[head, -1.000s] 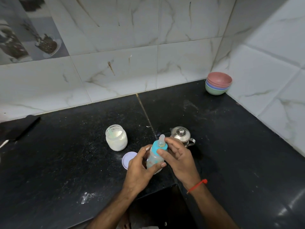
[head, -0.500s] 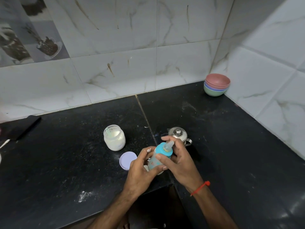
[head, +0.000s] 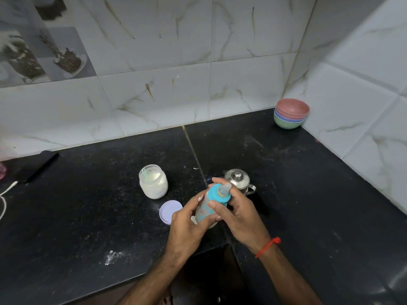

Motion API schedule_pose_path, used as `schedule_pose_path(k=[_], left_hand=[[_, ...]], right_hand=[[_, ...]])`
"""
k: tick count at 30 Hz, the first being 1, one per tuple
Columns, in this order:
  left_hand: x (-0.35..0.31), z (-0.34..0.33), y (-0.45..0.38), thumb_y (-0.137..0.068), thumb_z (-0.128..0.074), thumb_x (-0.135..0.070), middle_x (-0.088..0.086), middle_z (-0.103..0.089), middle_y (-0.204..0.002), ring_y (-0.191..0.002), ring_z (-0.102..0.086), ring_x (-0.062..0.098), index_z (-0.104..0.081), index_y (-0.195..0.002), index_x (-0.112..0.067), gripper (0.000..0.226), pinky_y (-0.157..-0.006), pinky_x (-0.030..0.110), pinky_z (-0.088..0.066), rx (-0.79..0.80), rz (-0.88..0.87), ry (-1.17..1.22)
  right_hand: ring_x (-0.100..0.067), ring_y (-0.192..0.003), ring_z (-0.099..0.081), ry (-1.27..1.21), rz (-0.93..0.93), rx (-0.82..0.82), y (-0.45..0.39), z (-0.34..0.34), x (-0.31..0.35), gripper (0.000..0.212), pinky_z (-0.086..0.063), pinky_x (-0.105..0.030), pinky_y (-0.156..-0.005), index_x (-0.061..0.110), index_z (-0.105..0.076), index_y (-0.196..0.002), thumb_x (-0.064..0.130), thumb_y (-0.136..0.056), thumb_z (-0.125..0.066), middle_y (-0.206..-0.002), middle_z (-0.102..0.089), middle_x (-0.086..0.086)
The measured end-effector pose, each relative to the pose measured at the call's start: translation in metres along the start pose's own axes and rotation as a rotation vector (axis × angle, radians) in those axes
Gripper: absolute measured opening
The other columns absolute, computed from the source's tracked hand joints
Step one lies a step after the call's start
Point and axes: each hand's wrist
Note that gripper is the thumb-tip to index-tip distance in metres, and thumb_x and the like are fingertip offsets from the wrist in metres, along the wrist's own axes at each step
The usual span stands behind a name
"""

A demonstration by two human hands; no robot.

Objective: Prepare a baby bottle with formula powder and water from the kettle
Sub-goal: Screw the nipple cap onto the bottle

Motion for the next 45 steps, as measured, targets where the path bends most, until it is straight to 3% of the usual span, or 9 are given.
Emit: schedule_pose_path(k=[7,16,21,28,33,36,40,43,45], left_hand=[[0.007,0.004,0.003,-0.082,-0.085,-0.041,-0.013,-0.069,-0.142,-0.135,-0.064,0.013,-0.061,-0.144,-0.031,0.067,-0.11,0.036,-0.054,0.01,0.035,0.083],[0.003,0.004,-0.008,-0.079,-0.086,-0.012,0.003,-0.079,-0.119,-0.117,-0.075,0.022,-0.054,-0.102,-0.008,0.039,-0.089,0.039,-0.065,-0.107,0.012,0.247],[0.002,0.005,-0.017,-0.08,-0.085,-0.004,0.025,-0.073,-0.124,-0.121,-0.073,0.035,-0.045,-0.11,-0.002,0.05,-0.097,0.047,-0.063,-0.061,0.037,0.437],[0.006,0.018,-0.025,-0.091,-0.079,-0.006,0.008,-0.073,-0.138,-0.132,-0.067,0.026,-0.049,-0.138,-0.01,0.056,-0.105,0.036,-0.058,0.053,0.073,0.511],[0.015,0.037,-0.025,-0.101,-0.05,-0.064,-0.007,-0.077,-0.118,-0.117,-0.073,0.015,-0.074,-0.115,-0.024,0.048,-0.091,0.039,-0.063,-0.081,0.083,0.24],[0.035,0.061,-0.027,-0.104,-0.051,-0.045,-0.011,-0.076,-0.092,-0.096,-0.073,0.01,-0.077,-0.091,-0.023,0.036,-0.082,0.047,-0.062,-0.244,0.086,-0.02],[0.055,0.094,-0.027,-0.09,-0.082,-0.016,-0.018,-0.077,-0.088,-0.085,-0.073,0.006,-0.077,-0.077,-0.03,0.02,-0.076,0.028,-0.056,-0.235,0.08,-0.206],[0.061,0.107,-0.024,-0.082,-0.09,-0.018,-0.014,-0.074,-0.078,-0.07,-0.071,0.007,-0.069,-0.076,-0.03,0.025,-0.067,0.015,-0.054,-0.154,0.167,-0.307],[0.065,0.113,-0.024,-0.087,-0.085,-0.035,-0.009,-0.07,-0.061,-0.054,-0.064,0.01,-0.066,-0.068,-0.031,0.027,-0.065,0.032,-0.06,-0.098,0.222,-0.423]], right_hand=[[-0.012,-0.122,-0.067,-0.07,-0.054,-0.017,0.0,-0.004,-0.005,0.059,-0.057,-0.045,-0.102,0.038,-0.058,-0.139,0.047,-0.083,-0.076,-0.135,-0.067,0.013],[-0.024,-0.114,-0.073,-0.257,-0.076,-0.139,-0.002,-0.013,-0.002,0.045,-0.061,-0.05,-0.095,0.027,-0.058,-0.137,0.021,-0.094,-0.072,-0.123,-0.073,-0.003],[-0.029,-0.121,-0.07,-0.328,-0.108,-0.008,-0.006,-0.019,0.008,0.05,-0.062,-0.052,-0.09,0.039,-0.047,-0.144,0.033,-0.099,-0.067,-0.131,-0.068,-0.004],[-0.03,-0.124,-0.067,-0.263,-0.094,-0.048,-0.017,-0.029,0.007,0.053,-0.057,-0.059,-0.099,0.042,-0.047,-0.144,0.041,-0.096,-0.07,-0.132,-0.066,-0.005],[-0.027,-0.12,-0.068,-0.245,-0.093,-0.104,-0.026,-0.035,0.003,0.05,-0.06,-0.06,-0.092,0.044,-0.051,-0.14,0.04,-0.094,-0.07,-0.129,-0.065,-0.008],[-0.021,-0.119,-0.068,-0.277,-0.097,-0.132,-0.03,-0.035,0.003,0.05,-0.062,-0.056,-0.09,0.045,-0.053,-0.137,0.04,-0.091,-0.071,-0.128,-0.064,-0.007],[-0.021,-0.12,-0.067,-0.285,-0.1,-0.143,-0.036,-0.035,0.003,0.053,-0.063,-0.053,-0.089,0.046,-0.053,-0.137,0.044,-0.088,-0.073,-0.128,-0.064,-0.005],[-0.026,-0.122,-0.065,-0.256,-0.097,-0.147,-0.039,-0.039,0.002,0.051,-0.062,-0.057,-0.09,0.046,-0.052,-0.137,0.042,-0.09,-0.072,-0.129,-0.064,-0.005],[-0.024,-0.122,-0.066,-0.24,-0.097,-0.146,-0.041,-0.043,0.002,0.053,-0.06,-0.059,-0.091,0.047,-0.052,-0.138,0.045,-0.089,-0.072,-0.129,-0.064,-0.004]])
Point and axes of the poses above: each hand's wrist, its own y-axis away from the middle knuckle, its own z-axis out of the back of the hand, x = y × z
